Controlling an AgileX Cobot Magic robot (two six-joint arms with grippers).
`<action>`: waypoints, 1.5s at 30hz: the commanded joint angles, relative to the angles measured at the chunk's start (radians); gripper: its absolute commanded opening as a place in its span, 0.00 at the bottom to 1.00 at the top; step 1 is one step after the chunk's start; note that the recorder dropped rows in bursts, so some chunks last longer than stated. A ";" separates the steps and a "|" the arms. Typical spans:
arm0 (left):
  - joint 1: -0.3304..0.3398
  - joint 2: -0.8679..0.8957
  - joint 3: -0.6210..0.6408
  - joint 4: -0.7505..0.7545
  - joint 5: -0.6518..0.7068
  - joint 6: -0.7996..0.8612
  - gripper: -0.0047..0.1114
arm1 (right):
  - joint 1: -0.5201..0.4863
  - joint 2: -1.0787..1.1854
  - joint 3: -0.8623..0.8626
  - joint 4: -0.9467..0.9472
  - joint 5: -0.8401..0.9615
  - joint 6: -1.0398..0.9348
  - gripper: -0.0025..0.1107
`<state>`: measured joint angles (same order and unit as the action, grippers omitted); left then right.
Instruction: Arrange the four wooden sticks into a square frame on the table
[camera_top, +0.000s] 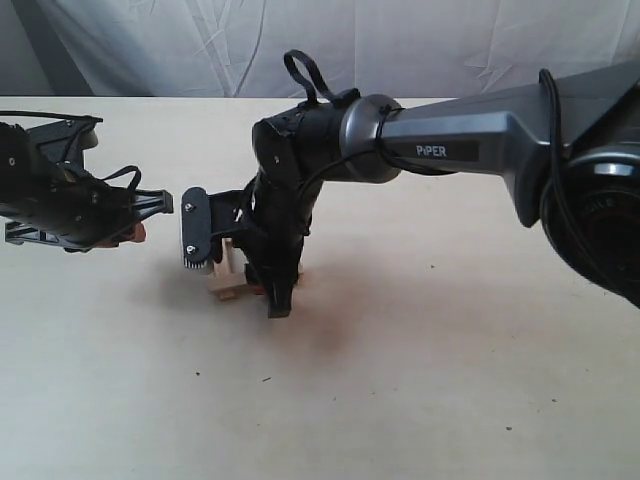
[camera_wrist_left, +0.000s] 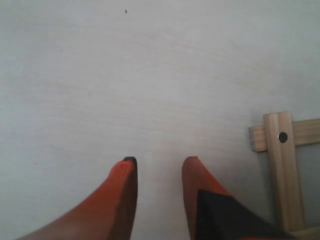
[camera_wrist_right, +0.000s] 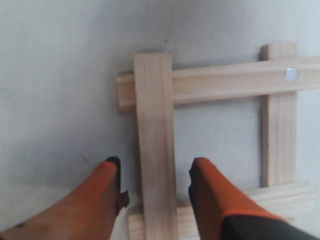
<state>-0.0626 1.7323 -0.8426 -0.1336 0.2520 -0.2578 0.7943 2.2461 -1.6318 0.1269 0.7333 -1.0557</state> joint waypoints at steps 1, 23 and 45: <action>0.001 -0.005 -0.014 0.013 0.016 0.000 0.31 | -0.006 -0.060 -0.008 0.012 0.008 0.147 0.43; 0.001 -0.648 0.227 0.134 0.234 0.008 0.04 | -0.247 -0.687 0.464 -0.044 0.079 0.962 0.03; 0.001 -1.391 0.386 0.059 0.378 0.139 0.04 | -0.247 -2.011 1.175 -0.178 -0.283 1.095 0.03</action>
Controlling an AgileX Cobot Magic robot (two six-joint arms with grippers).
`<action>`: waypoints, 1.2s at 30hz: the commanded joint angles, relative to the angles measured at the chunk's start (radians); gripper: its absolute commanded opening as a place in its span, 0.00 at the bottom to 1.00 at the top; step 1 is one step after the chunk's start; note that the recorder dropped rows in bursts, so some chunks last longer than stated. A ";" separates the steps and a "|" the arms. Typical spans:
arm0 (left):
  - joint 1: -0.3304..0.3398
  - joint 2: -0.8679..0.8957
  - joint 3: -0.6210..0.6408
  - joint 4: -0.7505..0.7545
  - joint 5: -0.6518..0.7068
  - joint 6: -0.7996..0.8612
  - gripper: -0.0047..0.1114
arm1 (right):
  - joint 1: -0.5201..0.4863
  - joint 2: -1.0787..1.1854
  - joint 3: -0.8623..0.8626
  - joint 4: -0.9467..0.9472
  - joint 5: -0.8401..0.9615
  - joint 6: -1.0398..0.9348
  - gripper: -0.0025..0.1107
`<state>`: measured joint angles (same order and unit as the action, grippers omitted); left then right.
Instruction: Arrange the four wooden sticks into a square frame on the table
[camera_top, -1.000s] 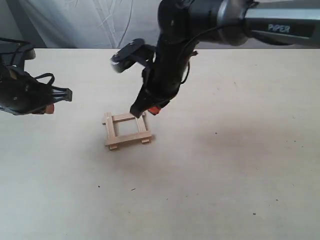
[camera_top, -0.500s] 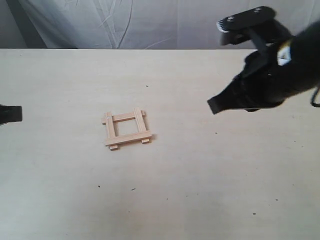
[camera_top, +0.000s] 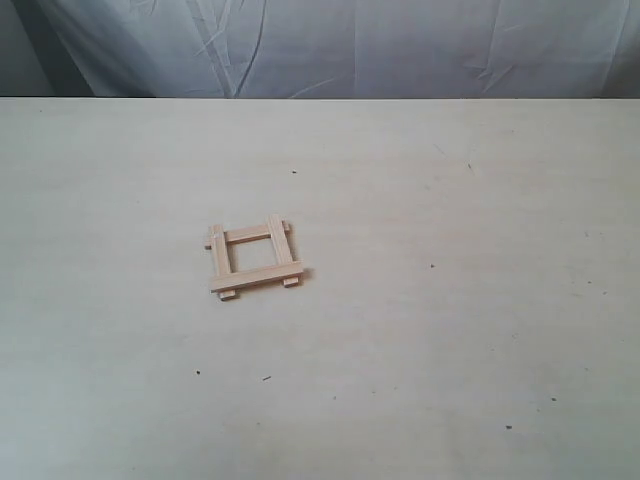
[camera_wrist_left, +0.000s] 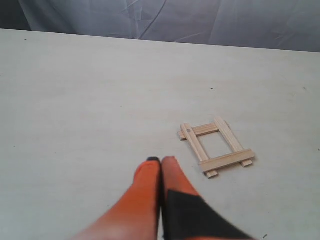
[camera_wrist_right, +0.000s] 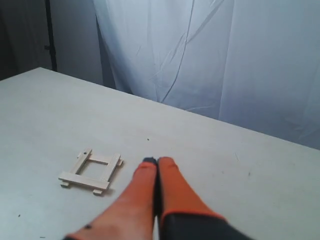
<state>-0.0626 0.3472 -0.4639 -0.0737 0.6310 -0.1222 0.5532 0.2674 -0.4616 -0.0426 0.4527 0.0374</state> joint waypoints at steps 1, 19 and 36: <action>0.001 -0.006 0.007 -0.001 -0.001 0.004 0.04 | -0.006 -0.039 0.005 -0.008 -0.003 0.002 0.03; 0.001 -0.006 0.007 0.005 -0.001 0.004 0.04 | -0.471 -0.068 0.005 0.097 0.004 0.004 0.03; 0.001 -0.006 0.007 0.007 -0.001 0.004 0.04 | -0.566 -0.267 0.402 0.026 -0.044 0.000 0.03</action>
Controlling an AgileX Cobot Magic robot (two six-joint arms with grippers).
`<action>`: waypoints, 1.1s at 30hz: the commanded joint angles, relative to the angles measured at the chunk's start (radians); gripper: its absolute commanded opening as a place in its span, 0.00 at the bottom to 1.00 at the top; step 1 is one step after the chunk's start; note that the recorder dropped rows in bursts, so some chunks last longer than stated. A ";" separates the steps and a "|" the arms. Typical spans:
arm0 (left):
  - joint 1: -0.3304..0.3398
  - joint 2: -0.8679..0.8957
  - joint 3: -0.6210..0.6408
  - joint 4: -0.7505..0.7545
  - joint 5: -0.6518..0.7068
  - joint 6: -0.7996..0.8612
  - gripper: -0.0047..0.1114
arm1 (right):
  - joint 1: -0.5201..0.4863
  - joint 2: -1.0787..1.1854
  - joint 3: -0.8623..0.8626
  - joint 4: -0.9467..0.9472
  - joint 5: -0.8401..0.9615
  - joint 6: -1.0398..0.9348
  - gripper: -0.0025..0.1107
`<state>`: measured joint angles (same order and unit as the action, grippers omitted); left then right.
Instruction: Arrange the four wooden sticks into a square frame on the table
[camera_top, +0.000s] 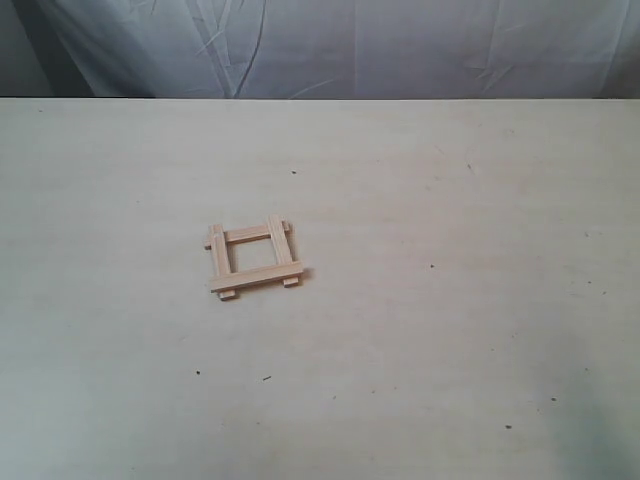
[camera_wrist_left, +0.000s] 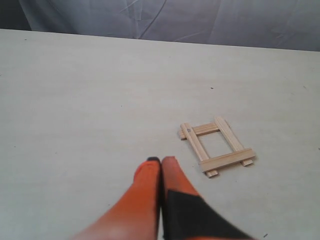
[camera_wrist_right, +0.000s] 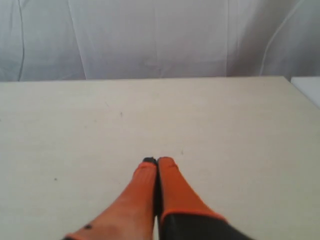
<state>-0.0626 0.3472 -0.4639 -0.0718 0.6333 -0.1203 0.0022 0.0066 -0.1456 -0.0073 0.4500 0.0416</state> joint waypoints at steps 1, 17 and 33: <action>0.001 -0.008 0.007 0.006 -0.004 0.002 0.04 | -0.015 -0.007 0.103 -0.009 -0.052 -0.004 0.03; 0.001 -0.008 0.007 0.006 -0.004 0.002 0.04 | -0.015 -0.007 0.146 0.017 -0.088 -0.004 0.03; 0.001 -0.285 0.297 0.112 -0.238 0.046 0.04 | -0.015 -0.007 0.146 0.017 -0.088 -0.004 0.03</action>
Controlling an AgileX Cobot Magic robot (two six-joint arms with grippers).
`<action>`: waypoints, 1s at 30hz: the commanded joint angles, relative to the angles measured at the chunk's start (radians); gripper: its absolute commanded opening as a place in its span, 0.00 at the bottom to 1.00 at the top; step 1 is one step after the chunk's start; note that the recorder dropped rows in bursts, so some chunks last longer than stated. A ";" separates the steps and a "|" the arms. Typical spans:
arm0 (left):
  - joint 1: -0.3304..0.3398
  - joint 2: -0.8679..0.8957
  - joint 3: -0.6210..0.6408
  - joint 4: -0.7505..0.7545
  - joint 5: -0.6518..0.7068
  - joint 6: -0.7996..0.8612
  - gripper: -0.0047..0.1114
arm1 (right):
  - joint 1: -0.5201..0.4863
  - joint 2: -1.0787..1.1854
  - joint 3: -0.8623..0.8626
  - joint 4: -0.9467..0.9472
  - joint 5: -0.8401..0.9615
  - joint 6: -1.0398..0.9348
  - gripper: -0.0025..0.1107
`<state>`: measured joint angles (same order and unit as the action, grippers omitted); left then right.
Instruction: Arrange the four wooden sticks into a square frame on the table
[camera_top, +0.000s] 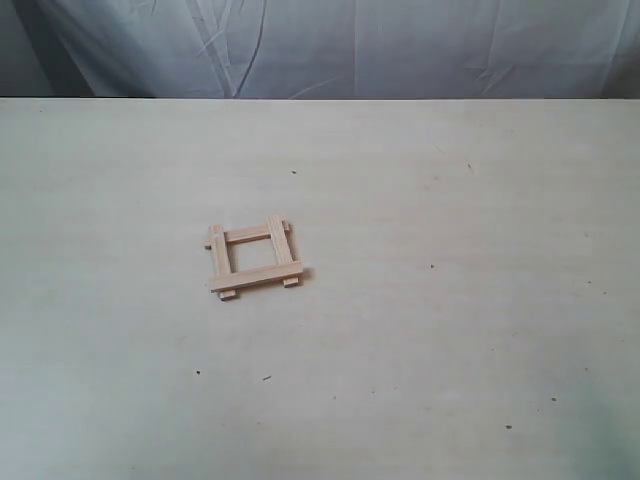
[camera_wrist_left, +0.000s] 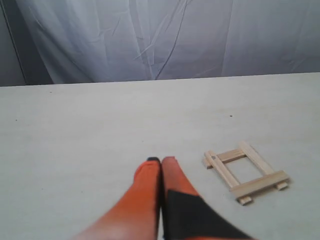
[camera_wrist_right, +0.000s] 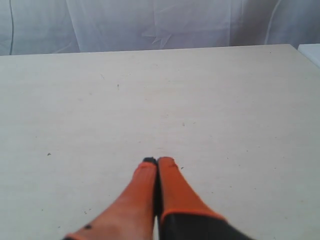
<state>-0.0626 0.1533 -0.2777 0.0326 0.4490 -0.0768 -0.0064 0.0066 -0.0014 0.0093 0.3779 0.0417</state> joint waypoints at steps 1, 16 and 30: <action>0.001 -0.116 0.140 0.007 -0.054 0.002 0.04 | -0.006 -0.007 0.001 0.001 -0.016 -0.004 0.03; 0.001 -0.153 0.278 0.004 -0.147 0.010 0.04 | -0.006 -0.007 0.001 0.001 -0.012 -0.004 0.03; 0.001 -0.153 0.278 -0.073 -0.165 0.110 0.04 | -0.006 -0.007 0.001 0.001 -0.015 -0.004 0.03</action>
<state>-0.0626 0.0055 -0.0039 -0.0283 0.3006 0.0336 -0.0064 0.0066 -0.0014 0.0093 0.3777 0.0417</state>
